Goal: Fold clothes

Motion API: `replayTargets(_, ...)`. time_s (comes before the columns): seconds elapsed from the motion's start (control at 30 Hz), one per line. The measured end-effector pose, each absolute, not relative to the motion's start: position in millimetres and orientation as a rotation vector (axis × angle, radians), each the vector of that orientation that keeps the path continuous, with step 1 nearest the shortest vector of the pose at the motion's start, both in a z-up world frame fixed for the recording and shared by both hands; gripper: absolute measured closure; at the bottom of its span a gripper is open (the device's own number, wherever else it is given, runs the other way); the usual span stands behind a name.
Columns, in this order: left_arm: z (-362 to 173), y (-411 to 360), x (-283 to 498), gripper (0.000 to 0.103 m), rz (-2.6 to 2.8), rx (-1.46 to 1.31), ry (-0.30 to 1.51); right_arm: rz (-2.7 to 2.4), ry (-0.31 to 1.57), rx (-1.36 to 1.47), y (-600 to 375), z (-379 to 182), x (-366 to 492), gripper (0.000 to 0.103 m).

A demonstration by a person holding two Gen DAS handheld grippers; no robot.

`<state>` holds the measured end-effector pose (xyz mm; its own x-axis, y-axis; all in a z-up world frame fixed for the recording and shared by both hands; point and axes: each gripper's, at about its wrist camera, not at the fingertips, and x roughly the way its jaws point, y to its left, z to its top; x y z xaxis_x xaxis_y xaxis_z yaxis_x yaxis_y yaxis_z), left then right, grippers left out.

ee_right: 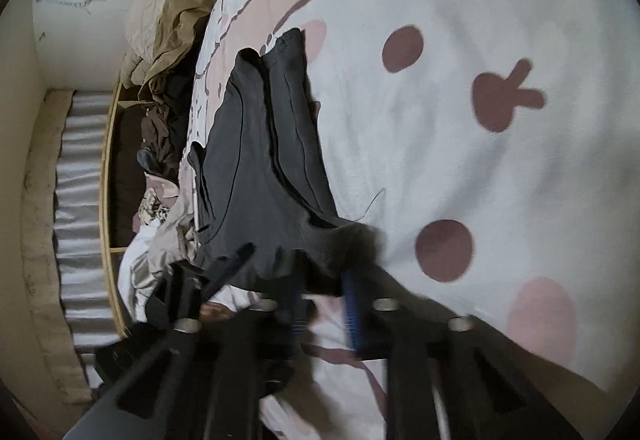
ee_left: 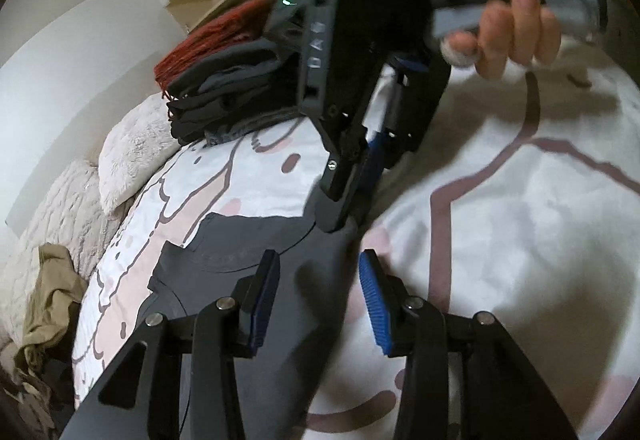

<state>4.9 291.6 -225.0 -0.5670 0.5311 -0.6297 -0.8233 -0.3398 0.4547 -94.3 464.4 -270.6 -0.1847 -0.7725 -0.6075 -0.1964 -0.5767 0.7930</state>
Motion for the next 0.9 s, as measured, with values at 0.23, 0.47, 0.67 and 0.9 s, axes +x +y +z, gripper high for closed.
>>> replayTargets(0.23, -222.5, 299.5, 1.9, 0.066, 2.050, -0.456, 1.008, -1.811, -1.125, 1.555, 455.8, -240.8, -96.7, 0.091)
replayTargets(0.47, -217.3, 295.3, -10.0, 0.097, 2.094, -0.489, 0.962, -1.822, -1.079, 1.540, 446.5, -231.0, -102.5, 0.091)
replayTargets(0.67, -201.9, 285.8, -19.0, 0.098, 2.118, -0.513, 0.866, -2.039, -1.019, 1.499, 462.9, -213.7, -111.4, 0.050)
replayTargets(0.9, -184.4, 271.1, -28.2, 0.098, 2.137, -0.559, 0.744, -1.859, -1.223, 1.492, 468.2, -242.1, -145.2, 0.011)
